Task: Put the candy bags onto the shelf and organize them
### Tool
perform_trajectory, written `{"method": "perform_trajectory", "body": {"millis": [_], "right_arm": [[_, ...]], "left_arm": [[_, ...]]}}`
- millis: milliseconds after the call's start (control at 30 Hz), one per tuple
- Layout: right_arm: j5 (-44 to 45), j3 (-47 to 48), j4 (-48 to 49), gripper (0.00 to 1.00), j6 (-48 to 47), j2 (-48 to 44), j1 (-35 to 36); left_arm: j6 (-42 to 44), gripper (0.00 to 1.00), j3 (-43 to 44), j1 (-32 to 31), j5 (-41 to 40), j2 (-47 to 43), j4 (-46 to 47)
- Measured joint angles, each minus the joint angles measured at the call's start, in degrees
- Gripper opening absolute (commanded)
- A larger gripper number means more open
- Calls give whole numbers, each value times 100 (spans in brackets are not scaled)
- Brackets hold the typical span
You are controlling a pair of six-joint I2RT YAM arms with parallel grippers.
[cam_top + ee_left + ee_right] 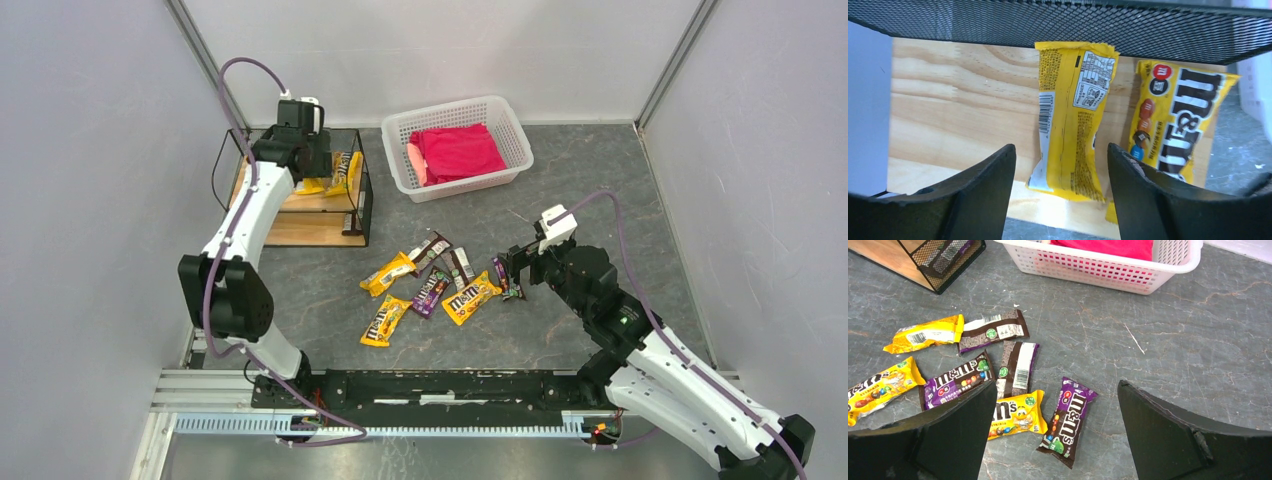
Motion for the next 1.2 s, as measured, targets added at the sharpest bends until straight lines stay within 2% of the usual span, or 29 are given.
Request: {"method": "perform_trajectory", "body": {"millis": [67, 267, 467, 633, 700, 867, 967, 1067, 1200], "right_arm": [[-11, 48, 0, 98, 4, 26, 0], [-11, 234, 4, 98, 11, 151, 0], [-11, 396, -2, 98, 31, 310, 0], [33, 544, 0, 98, 42, 426, 0], [46, 577, 0, 98, 94, 479, 0], [68, 586, -2, 98, 326, 608, 0], [83, 586, -4, 98, 496, 619, 0], [103, 586, -15, 98, 664, 616, 0], [146, 586, -98, 98, 848, 579, 0]], "left_arm": [[-9, 85, 94, 0, 79, -136, -101], [-195, 98, 245, 0, 656, -949, -212], [-518, 100, -238, 0, 2140, -2162, -37], [-977, 100, -1388, -138, 3567, -2990, 332], [-1178, 100, -1851, -619, 3672, -3073, 466], [-1687, 100, -2900, -3084, 3386, -2841, 763], [-2000, 99, -3381, -4009, 3073, -2789, 863], [-2343, 100, -3729, -4513, 2409, -2791, 815], [-2765, 100, -3936, -4577, 1403, -2789, 492]]}}
